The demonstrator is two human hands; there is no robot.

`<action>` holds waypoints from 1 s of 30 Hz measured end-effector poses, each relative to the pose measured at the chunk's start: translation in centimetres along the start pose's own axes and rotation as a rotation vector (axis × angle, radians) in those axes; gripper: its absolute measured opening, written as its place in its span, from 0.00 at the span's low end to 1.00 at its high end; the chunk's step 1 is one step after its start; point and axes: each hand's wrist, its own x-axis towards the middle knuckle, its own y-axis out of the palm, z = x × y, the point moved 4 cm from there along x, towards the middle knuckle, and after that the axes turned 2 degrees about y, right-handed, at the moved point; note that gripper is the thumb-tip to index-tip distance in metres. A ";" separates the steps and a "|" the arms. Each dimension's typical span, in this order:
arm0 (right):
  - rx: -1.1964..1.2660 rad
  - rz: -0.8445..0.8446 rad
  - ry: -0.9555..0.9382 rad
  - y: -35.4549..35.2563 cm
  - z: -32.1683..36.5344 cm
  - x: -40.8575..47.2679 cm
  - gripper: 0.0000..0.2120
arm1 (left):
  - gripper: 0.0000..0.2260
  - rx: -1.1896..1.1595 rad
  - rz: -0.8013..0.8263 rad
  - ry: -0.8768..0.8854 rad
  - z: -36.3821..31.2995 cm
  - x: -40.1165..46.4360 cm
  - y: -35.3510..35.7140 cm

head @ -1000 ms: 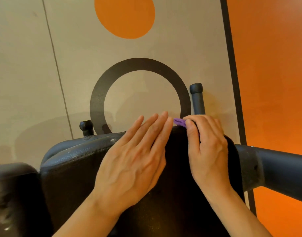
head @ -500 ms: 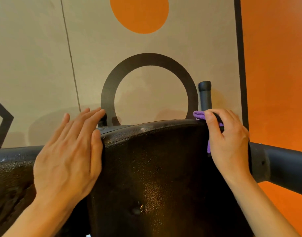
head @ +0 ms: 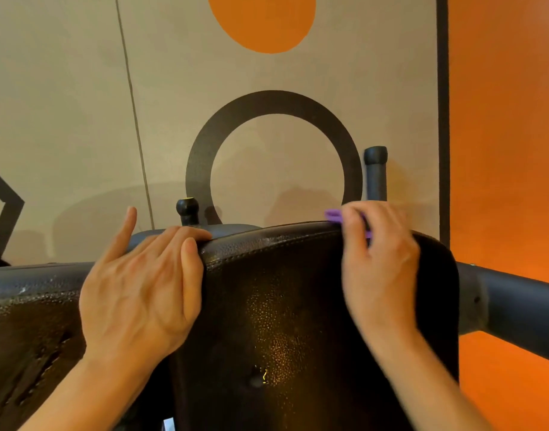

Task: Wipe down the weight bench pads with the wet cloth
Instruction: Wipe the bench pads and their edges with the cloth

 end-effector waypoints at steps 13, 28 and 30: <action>-0.021 0.086 -0.165 2.9 4.8 -2.2 0.06 | 0.18 0.000 -0.034 -0.127 -0.3 0.1 -0.6; -0.012 0.209 -0.260 1.2 2.9 -0.9 0.10 | 0.19 0.067 -0.063 -0.111 -1.0 -0.2 -1.5; 0.015 0.068 0.004 -1.4 -0.4 0.3 0.09 | 0.21 0.038 -0.069 -0.090 -1.1 -0.3 -1.6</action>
